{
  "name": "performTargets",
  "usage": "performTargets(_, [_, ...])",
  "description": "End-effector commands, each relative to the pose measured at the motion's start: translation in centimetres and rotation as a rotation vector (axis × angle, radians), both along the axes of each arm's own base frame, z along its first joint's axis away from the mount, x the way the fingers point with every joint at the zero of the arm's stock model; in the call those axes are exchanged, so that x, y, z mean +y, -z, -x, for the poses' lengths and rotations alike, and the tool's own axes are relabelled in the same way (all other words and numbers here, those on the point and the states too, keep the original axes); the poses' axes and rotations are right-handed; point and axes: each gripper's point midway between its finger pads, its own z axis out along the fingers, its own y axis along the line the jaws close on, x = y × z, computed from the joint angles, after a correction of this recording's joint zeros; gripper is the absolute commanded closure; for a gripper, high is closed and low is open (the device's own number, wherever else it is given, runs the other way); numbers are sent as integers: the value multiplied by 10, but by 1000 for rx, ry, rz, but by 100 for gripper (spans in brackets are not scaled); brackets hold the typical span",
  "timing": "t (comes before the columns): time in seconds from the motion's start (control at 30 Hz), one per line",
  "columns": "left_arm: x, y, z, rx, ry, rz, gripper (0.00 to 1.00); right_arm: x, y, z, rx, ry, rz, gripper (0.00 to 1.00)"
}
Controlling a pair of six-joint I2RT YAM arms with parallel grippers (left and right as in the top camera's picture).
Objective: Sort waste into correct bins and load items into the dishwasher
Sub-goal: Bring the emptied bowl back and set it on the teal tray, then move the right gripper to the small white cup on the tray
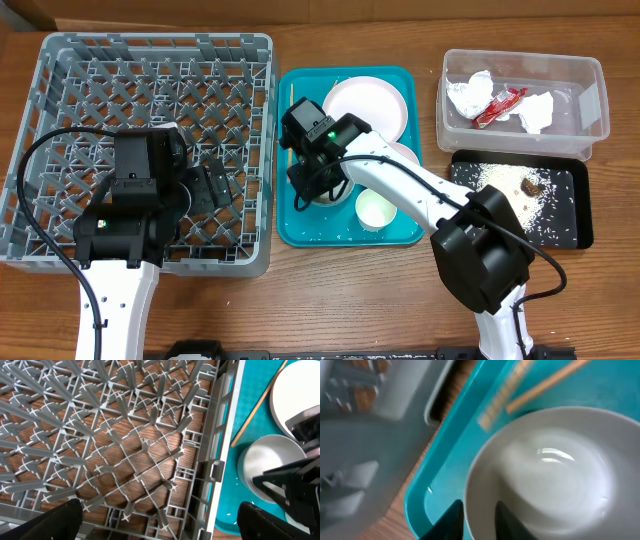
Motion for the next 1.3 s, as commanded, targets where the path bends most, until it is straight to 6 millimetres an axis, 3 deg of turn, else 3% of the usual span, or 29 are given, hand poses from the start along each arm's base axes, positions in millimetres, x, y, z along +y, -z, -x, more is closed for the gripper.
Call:
performTargets(0.0, [0,-8,-3,-24,-9,14,0,0,-18,0,-13,1,-1,66])
performTargets(0.1, [0,-8,-4,-27,-10,14,0,0,-54,-9,-51,14,-34,64])
performTargets(0.23, [0,-8,-4,-28,-10,14,0,-9,-130,-26,-147,67,-116,60])
performTargets(0.3, [0,-8,-4,-28,-10,14,0,-26,-155,-36,-181,151,-123,58])
performTargets(0.4, [0,-9,-4,-28,-9,15,0,-59,-170,-41,-166,268,-107,58])
performTargets(0.63, [-1,-9,-4,-29,-9,15,1,-150,-144,-25,68,537,59,56])
performTargets(0.77, [-1,-9,-5,-32,-8,16,0,-181,-128,-10,171,595,136,54])
performTargets(0.9, [-1,-9,-5,-32,-7,18,0,-192,-99,6,256,592,201,54])
performTargets(1.07, [-1,-9,-5,-32,-7,18,0,-190,-67,22,316,582,251,54])
performTargets(1.27, [-1,-9,-5,-32,-8,18,0,-193,-39,38,371,586,284,55])
